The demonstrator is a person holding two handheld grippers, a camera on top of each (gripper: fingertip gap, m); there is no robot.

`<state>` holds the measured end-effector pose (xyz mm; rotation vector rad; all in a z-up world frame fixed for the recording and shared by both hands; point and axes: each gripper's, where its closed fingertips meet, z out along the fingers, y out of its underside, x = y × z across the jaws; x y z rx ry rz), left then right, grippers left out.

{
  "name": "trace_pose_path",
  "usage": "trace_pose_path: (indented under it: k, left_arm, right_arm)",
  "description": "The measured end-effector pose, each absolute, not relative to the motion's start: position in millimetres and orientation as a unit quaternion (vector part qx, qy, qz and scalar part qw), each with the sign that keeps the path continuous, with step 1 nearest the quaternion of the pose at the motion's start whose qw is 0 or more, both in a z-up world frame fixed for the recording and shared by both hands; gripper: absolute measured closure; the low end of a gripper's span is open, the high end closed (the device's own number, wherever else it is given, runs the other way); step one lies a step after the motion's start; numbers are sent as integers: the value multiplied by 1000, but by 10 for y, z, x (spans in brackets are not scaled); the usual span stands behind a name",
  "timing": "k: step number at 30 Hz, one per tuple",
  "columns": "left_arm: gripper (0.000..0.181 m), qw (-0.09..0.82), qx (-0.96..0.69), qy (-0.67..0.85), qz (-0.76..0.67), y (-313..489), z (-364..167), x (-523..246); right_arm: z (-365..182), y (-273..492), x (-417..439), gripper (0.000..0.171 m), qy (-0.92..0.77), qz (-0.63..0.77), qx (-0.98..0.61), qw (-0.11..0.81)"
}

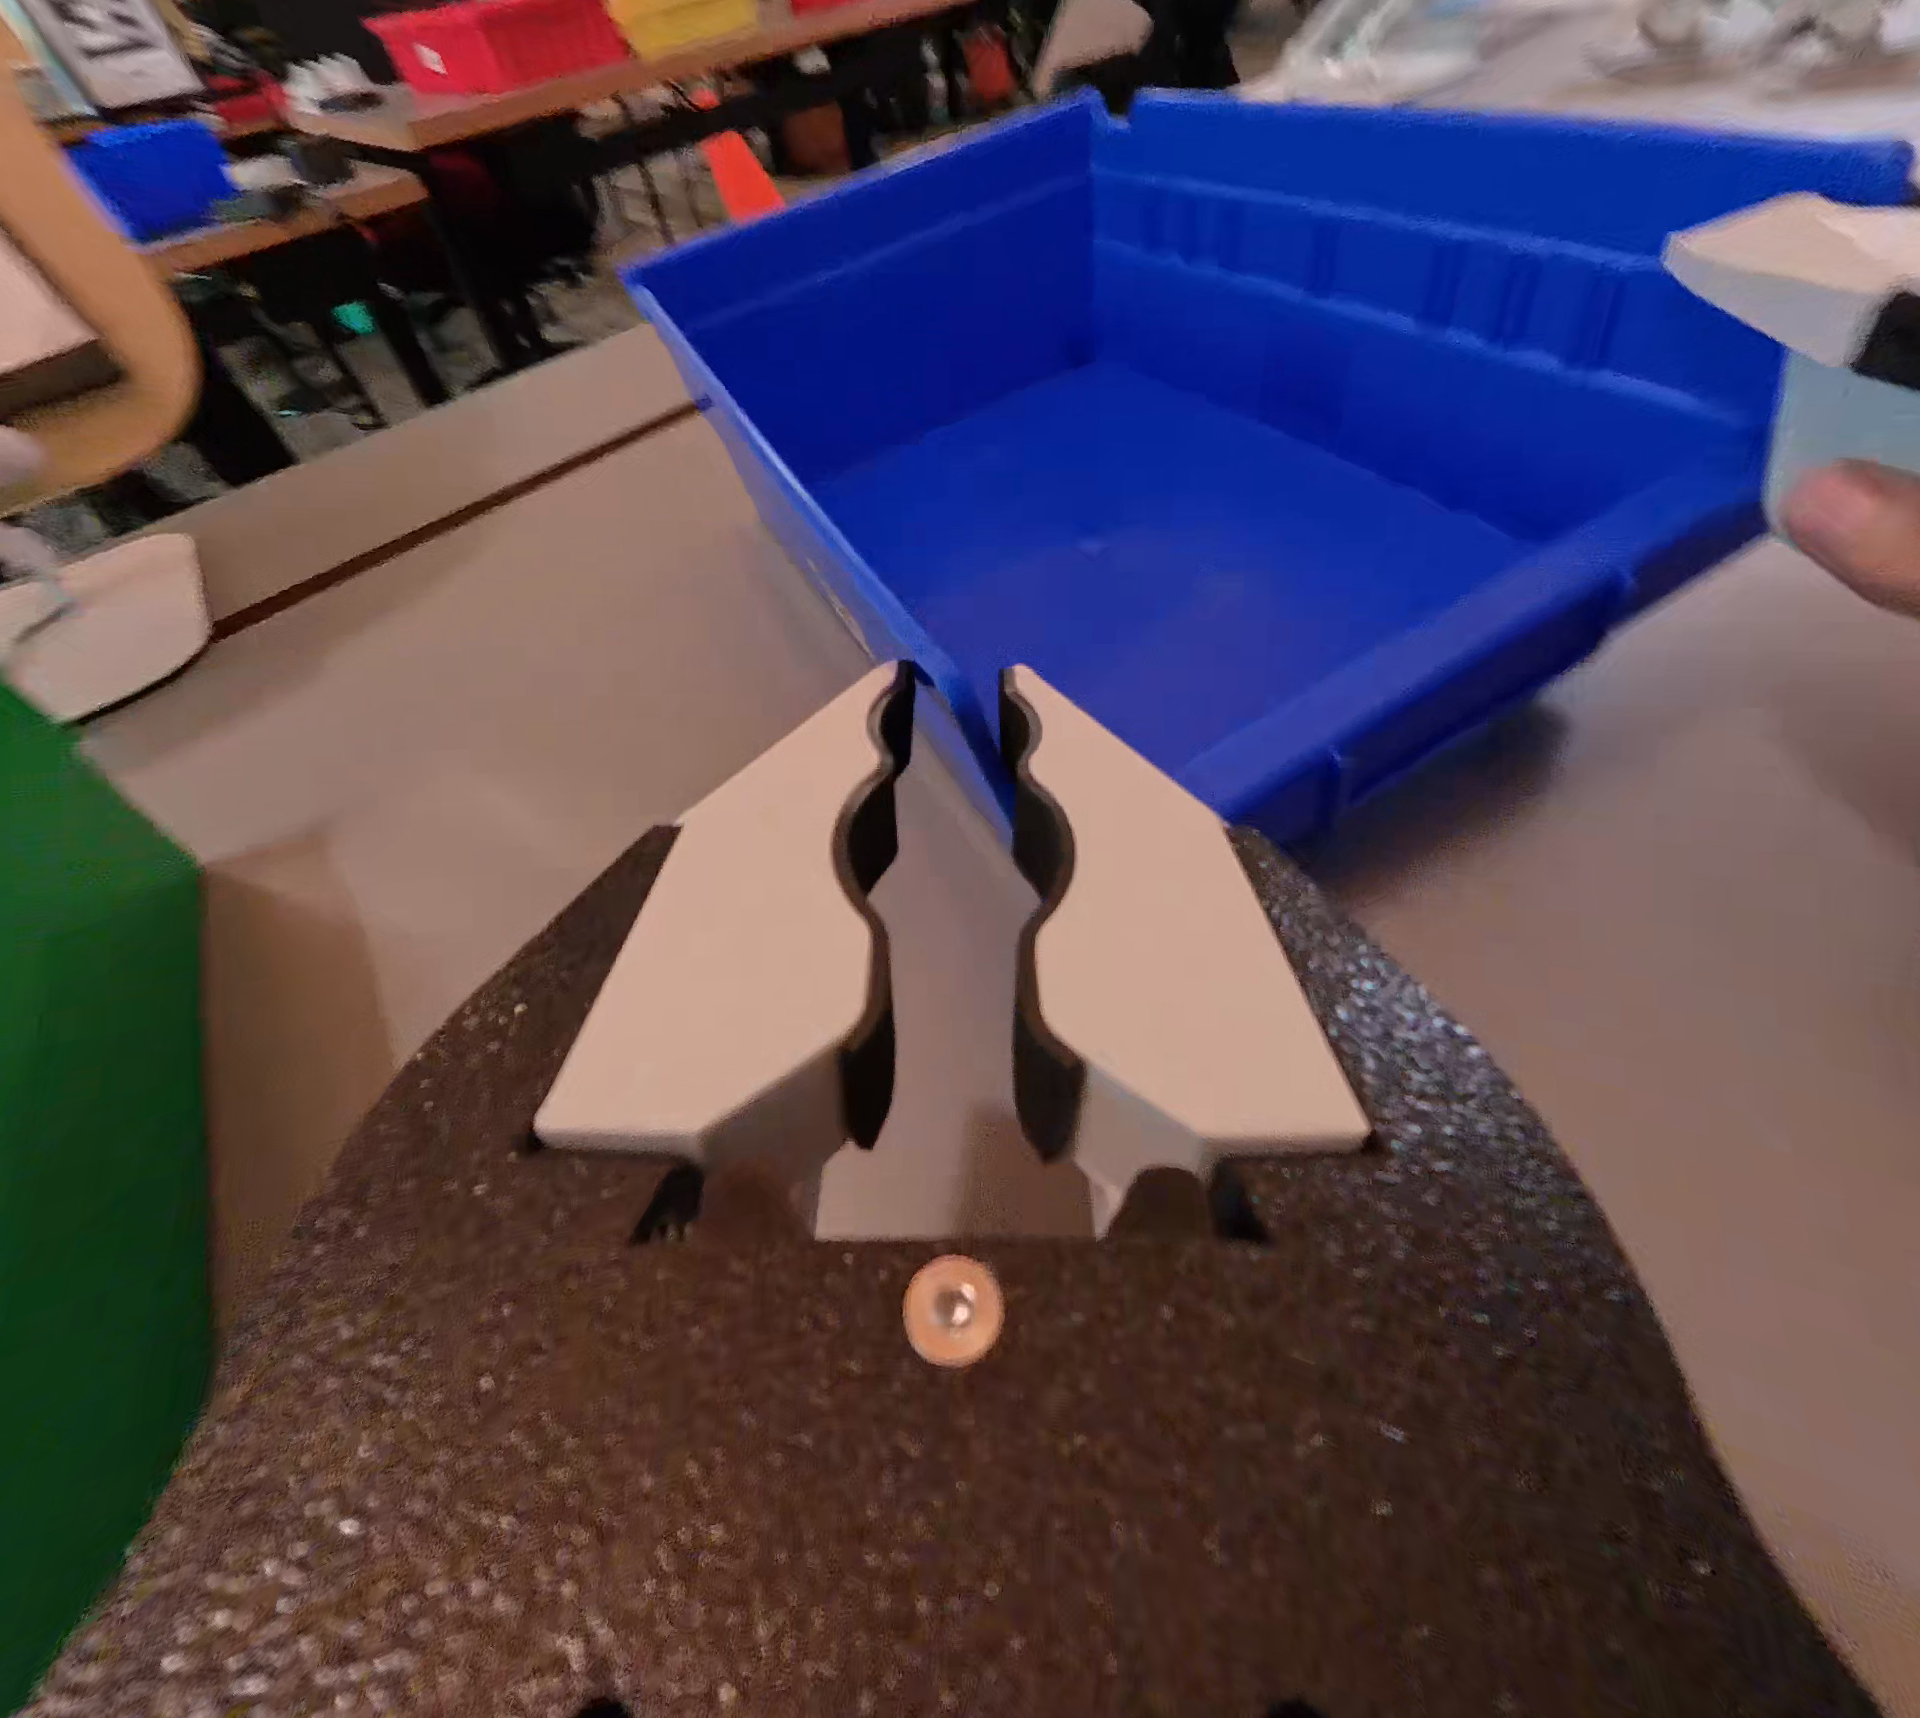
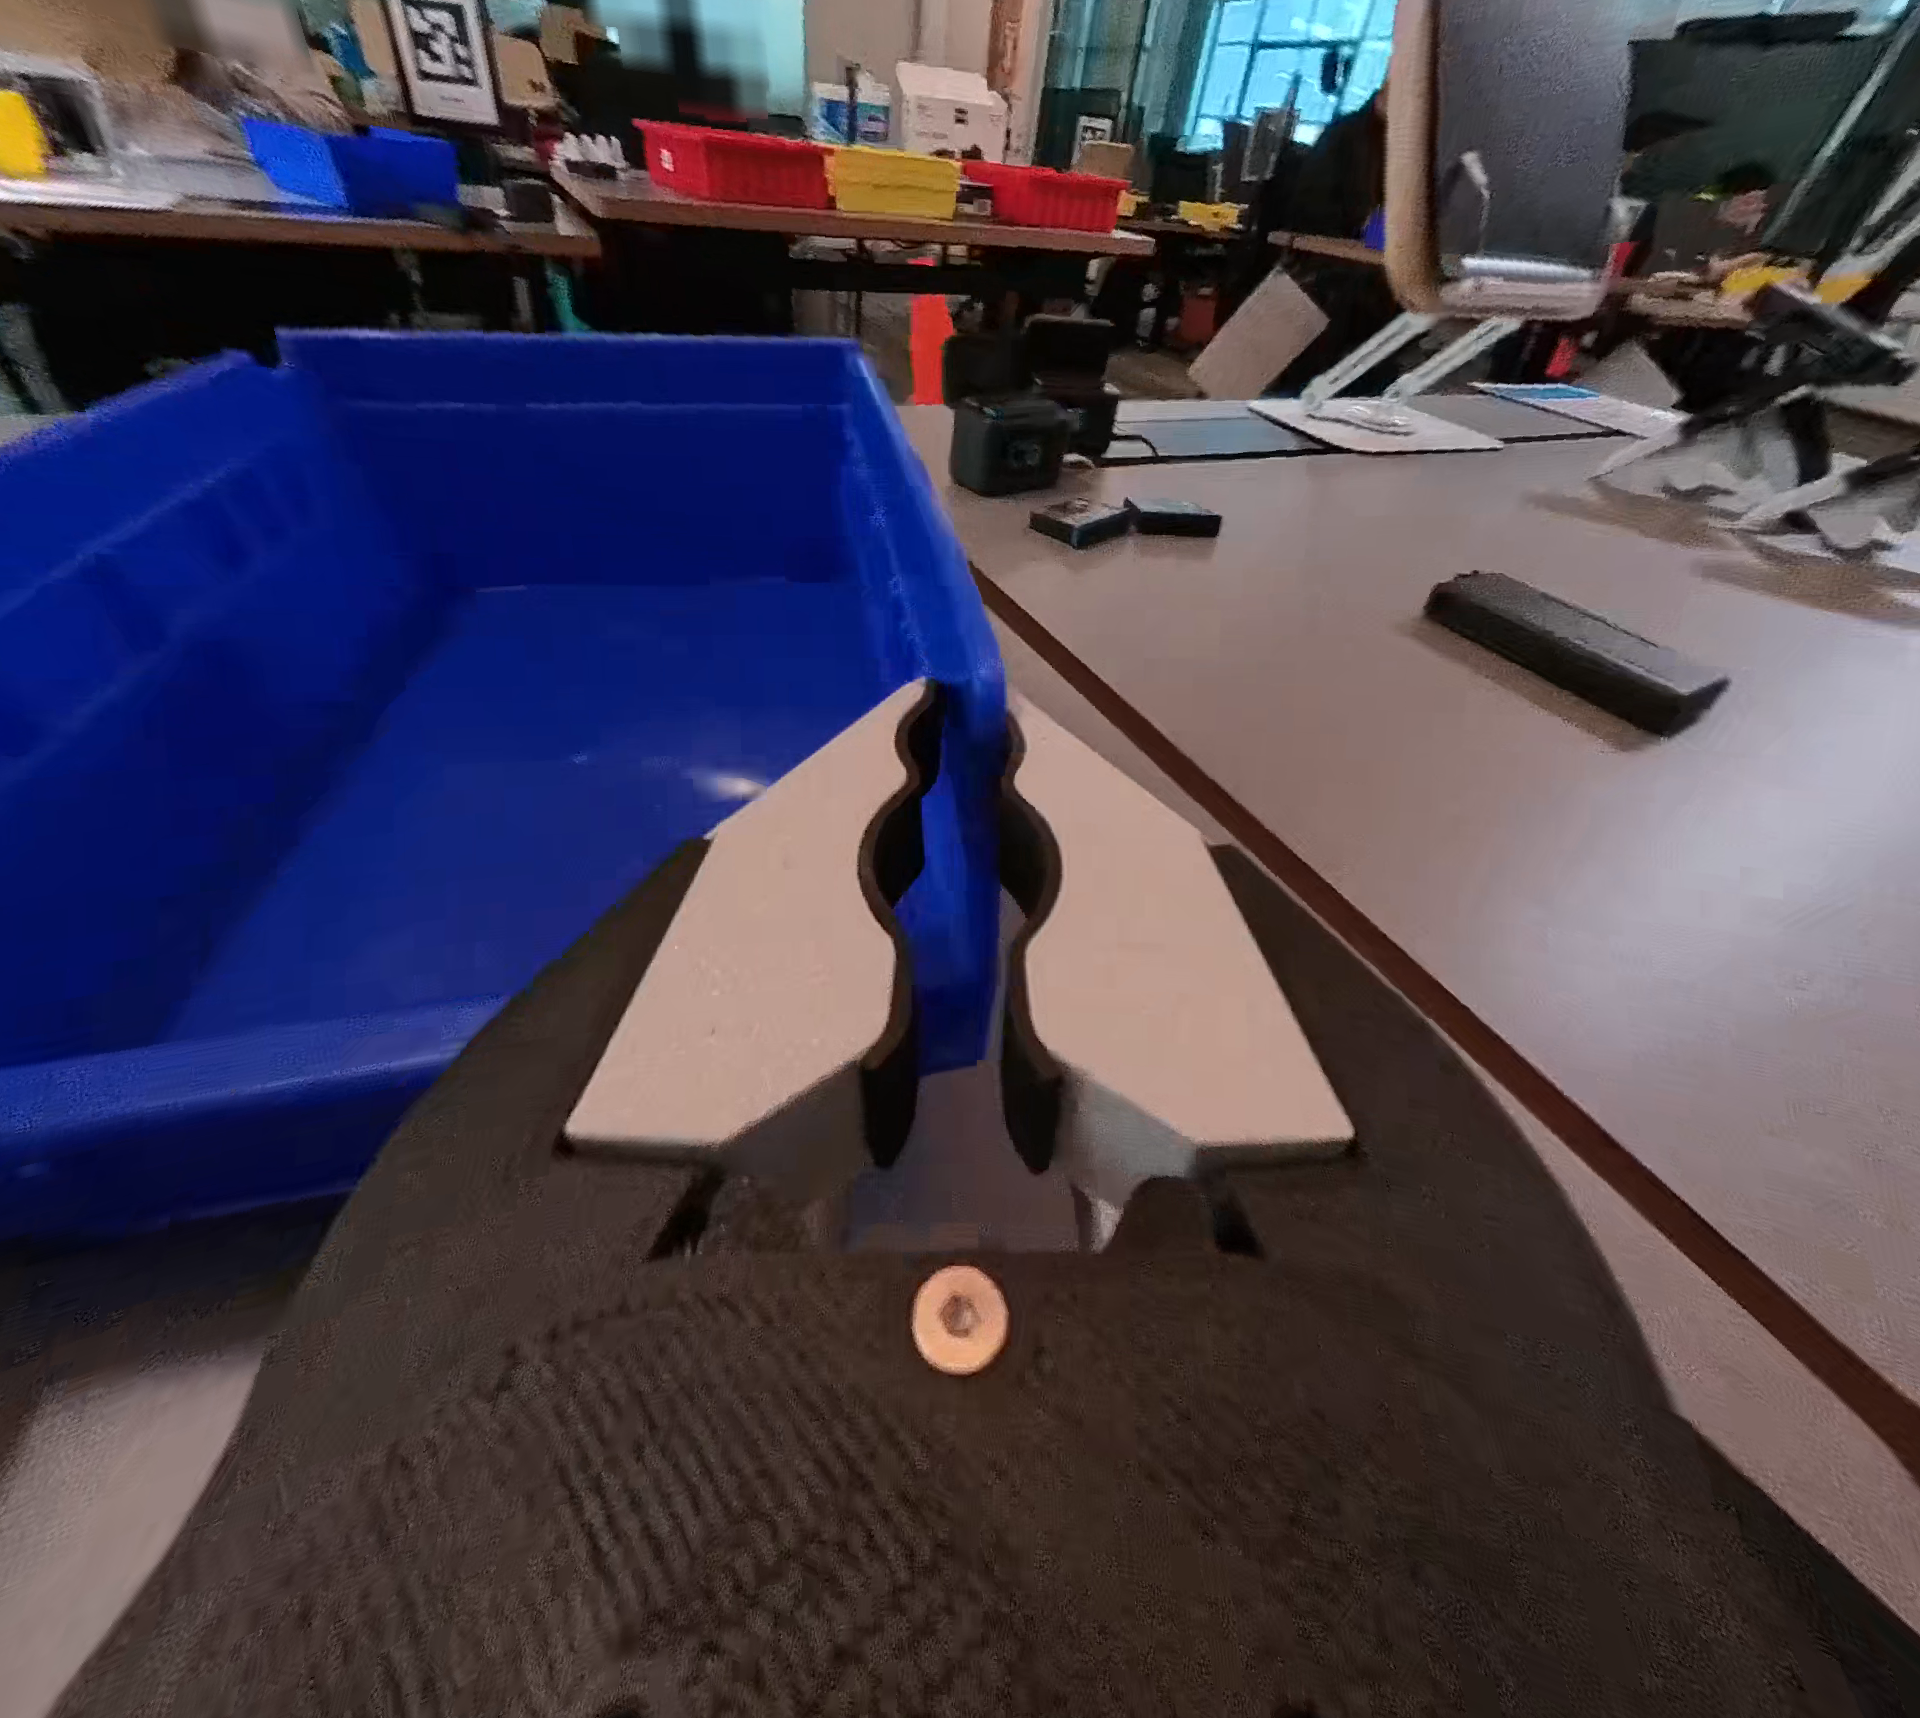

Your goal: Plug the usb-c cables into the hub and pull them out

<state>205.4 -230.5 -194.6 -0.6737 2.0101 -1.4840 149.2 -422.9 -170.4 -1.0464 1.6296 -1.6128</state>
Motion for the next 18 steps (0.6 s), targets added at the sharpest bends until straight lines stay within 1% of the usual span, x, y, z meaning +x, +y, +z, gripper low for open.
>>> trace_pose_path:
  k: [3, 5, 6, 8, 9, 11, 12, 14, 16, 18]
  left_arm:
    - [155, 210, -210, 791, -535, -2412, -2031, 1870]
    - [133, 208, -213, 790, -536, -2257, -1882, 1783]
    - [127, 203, -205, 788, -544, -2135, -1750, 1696]
    - [124, 206, -194, 768, -574, -1747, -1395, 1556]
    - [124, 222, -194, 753, -588, -1471, -1217, 1538]
    - [124, 282, -214, 732, -583, -765, -999, 1644]
    - [124, 319, -229, 726, -565, -371, -963, 1743]
    - [121, 382, -265, 734, -495, 443, -1101, 1987]
    - [106, 400, -324, 750, -415, 1182, -1410, 2212]
    - [95, 366, -384, 753, -389, 1612, -1709, 2330]
  right_arm:
    - [-1837, -4432, 1649, 158, 634, -601, -419, 249]
    - [-1864, -4445, 1806, 158, 624, -589, -449, 247]
    - [-1844, -4428, 1837, 157, 622, -581, -465, 245]
    - [-1669, -4439, 1773, 139, 613, -598, -465, 225]
    - [-1521, -4403, 1716, 130, 599, -615, -457, 232]
    - [-1238, -4222, 1599, 112, 575, -631, -441, 278]
    - [-1113, -4081, 1555, 106, 562, -630, -437, 311]
    - [-912, -3742, 1492, 98, 525, -622, -445, 374]
    - [-708, -3389, 1484, 93, 481, -618, -459, 419]
    - [-618, -3012, 1511, 85, 456, -593, -492, 446]
